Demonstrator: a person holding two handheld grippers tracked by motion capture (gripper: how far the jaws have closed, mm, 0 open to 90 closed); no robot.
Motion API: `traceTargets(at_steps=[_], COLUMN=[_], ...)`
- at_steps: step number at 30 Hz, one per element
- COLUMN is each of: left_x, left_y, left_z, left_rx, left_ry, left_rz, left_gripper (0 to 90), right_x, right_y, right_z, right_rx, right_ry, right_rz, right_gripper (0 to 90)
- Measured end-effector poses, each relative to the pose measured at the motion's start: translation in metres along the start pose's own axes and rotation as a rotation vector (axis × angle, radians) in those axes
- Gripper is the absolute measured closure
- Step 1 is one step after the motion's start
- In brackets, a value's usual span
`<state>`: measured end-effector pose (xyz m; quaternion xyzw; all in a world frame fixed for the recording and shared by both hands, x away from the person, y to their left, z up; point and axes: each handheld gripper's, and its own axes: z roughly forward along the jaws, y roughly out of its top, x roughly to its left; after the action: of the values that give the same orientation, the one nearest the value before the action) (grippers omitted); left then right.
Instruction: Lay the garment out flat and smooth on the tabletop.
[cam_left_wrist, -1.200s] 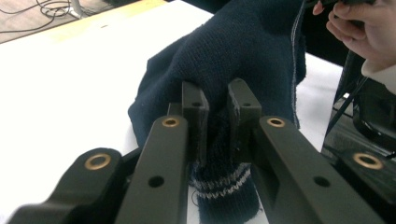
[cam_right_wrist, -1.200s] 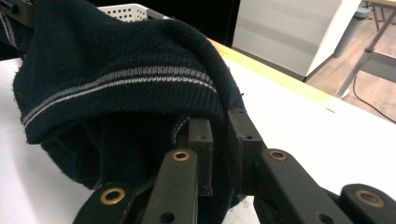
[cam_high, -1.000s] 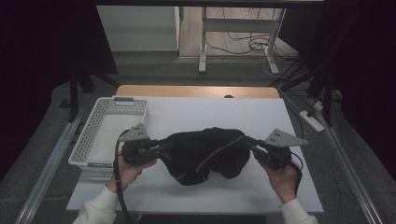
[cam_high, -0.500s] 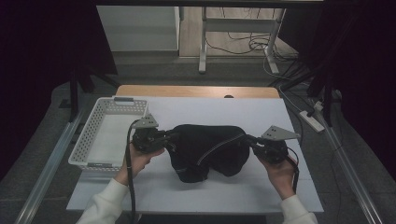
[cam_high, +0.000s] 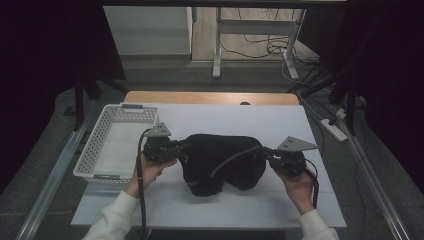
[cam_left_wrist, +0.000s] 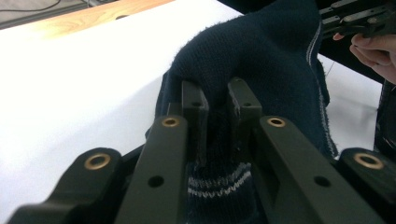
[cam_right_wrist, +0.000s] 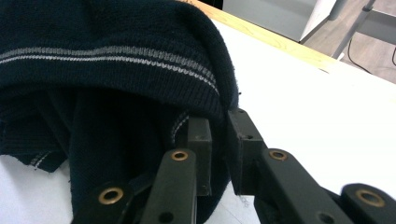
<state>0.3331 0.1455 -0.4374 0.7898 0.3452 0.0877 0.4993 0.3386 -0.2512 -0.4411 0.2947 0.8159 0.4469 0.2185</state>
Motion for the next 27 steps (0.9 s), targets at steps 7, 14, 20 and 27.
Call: traceTargets(at_steps=[7,14,20,27], left_x=[0.004,0.007,0.009,0.020], left_y=[-0.001,0.007,0.030,0.058], left_z=[0.003,0.007,0.016,0.037], left_rx=[0.007,0.010,0.037,0.069], left_ry=[0.000,0.012,0.019,0.014], left_rz=[-0.011,-0.006,0.025,0.028], left_gripper=[78.9,78.9,78.9,78.8], right_x=[0.001,0.001,-0.001,-0.003], right_y=[-0.002,-0.001,-0.001,-0.002], right_z=[0.003,0.000,-0.003,-0.007], right_rx=[0.011,0.004,-0.004,-0.006], right_ry=[0.001,0.005,-0.002,-0.010], right_rz=[-0.005,-0.005,-0.001,0.003], right_gripper=[80.1,80.1,80.1,80.0])
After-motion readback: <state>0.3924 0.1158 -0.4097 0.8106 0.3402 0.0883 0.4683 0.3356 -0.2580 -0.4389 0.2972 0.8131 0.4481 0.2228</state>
